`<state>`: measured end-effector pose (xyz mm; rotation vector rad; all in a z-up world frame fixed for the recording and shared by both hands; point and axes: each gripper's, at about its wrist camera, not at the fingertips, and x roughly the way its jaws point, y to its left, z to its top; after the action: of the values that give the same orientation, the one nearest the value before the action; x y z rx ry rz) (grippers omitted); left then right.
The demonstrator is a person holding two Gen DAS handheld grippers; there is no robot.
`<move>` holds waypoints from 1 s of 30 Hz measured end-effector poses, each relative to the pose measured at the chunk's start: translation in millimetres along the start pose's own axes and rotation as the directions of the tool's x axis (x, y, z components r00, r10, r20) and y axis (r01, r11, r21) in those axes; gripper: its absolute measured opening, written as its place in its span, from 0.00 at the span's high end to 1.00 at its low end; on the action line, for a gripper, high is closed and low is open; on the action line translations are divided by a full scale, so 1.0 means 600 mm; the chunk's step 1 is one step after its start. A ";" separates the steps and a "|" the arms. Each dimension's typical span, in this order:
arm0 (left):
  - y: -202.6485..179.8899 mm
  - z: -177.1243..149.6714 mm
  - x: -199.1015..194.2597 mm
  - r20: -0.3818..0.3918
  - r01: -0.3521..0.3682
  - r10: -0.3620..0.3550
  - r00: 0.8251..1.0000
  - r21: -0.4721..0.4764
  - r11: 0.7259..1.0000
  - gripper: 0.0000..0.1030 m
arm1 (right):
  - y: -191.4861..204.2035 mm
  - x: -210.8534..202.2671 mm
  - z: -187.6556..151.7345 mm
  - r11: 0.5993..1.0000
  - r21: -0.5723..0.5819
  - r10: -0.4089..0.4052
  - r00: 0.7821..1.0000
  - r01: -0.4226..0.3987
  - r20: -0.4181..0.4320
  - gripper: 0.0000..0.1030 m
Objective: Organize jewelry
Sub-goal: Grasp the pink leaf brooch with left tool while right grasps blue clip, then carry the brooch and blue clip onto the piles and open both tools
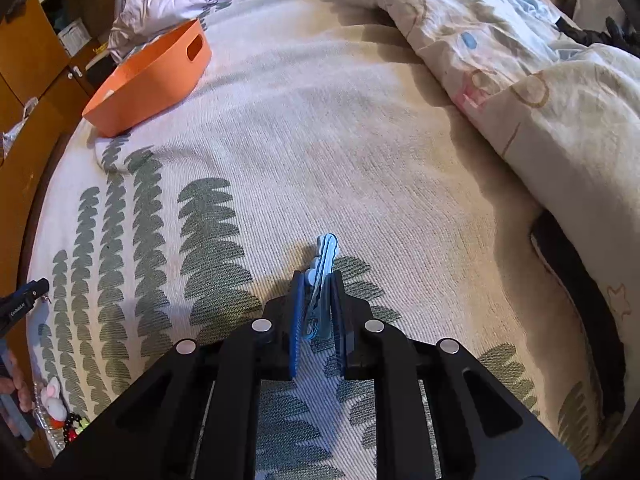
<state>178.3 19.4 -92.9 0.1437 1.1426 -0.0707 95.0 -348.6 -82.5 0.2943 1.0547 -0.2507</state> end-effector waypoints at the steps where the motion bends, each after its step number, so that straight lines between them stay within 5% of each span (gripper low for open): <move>1: 0.000 0.001 -0.001 0.000 0.007 -0.007 1.000 -0.004 1.000 0.66 | -0.002 -0.003 0.001 1.000 0.003 0.002 1.000 -0.002 0.003 0.86; 17: -0.001 -0.018 -0.081 0.086 0.025 -0.025 0.996 0.003 1.000 0.66 | 0.010 -0.088 -0.015 0.998 -0.012 0.062 0.996 -0.061 0.068 0.86; 30: -0.032 -0.091 -0.192 0.164 0.058 -0.070 0.984 0.077 0.995 0.65 | 0.014 -0.225 -0.116 0.988 -0.040 0.151 0.983 -0.147 0.102 0.86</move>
<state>78.7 6.8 -11.7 0.1622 0.9784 -0.1776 -22.7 -307.5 5.2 0.3264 0.9274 -0.1132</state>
